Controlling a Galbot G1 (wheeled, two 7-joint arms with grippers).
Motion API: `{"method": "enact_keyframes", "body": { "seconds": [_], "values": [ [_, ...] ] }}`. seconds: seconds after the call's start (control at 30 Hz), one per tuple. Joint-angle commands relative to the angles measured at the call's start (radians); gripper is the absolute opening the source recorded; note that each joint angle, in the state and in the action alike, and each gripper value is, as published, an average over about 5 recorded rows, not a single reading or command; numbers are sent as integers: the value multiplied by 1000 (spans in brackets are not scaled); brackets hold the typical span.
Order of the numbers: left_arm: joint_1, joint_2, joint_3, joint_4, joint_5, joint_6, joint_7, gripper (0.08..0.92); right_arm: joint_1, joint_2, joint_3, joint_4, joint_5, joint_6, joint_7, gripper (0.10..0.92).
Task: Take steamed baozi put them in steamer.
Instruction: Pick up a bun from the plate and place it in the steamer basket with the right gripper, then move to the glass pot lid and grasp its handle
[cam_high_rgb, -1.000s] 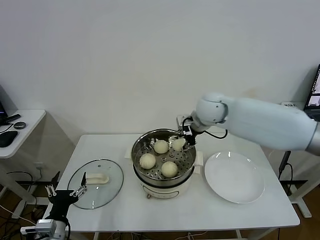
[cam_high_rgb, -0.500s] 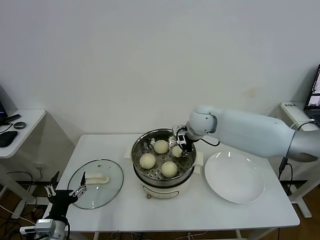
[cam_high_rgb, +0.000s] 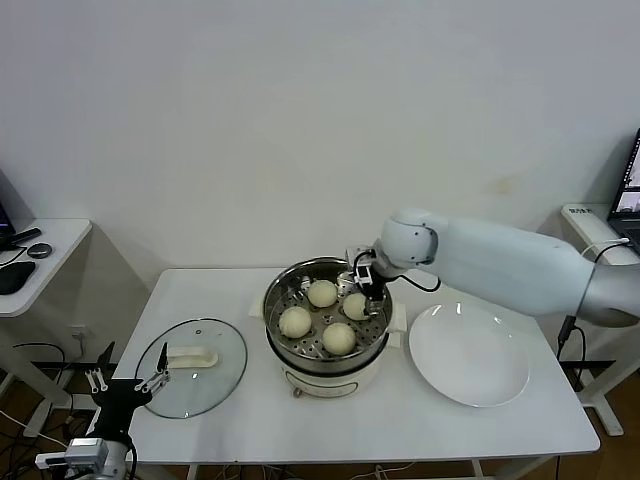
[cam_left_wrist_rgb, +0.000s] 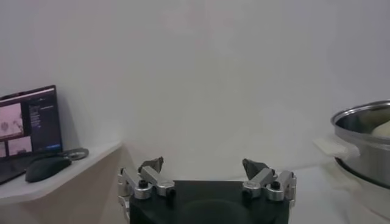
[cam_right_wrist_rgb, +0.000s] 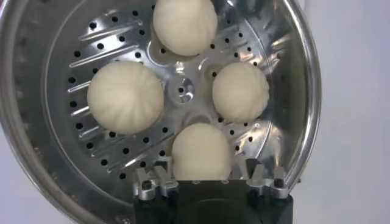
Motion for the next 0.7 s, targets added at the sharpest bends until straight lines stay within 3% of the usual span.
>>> {"method": "enact_keyframes", "body": {
  "seconds": [0.03,0.17,0.3,0.4,0.5,0.7],
  "values": [
    [-4,6,1,2,-7,-2,2,823,-8,-163,132,192,127,-49,98,819],
    [-9,11,2,9,-18,-16,6,823,-132,-284,282,286,233,-29,259,822],
    [-16,11,9,18,-27,-41,7,823,-497,-395,573,374,293,97,559,823],
    [-21,5,18,23,-32,-69,6,823,-830,-410,827,417,252,242,726,823],
    [-23,-3,29,24,-32,-89,5,823,-1190,-351,1125,435,145,399,766,823],
    [-27,-22,50,31,-6,-125,10,823,-1655,-62,1584,417,-131,752,724,823]
  ]
}}
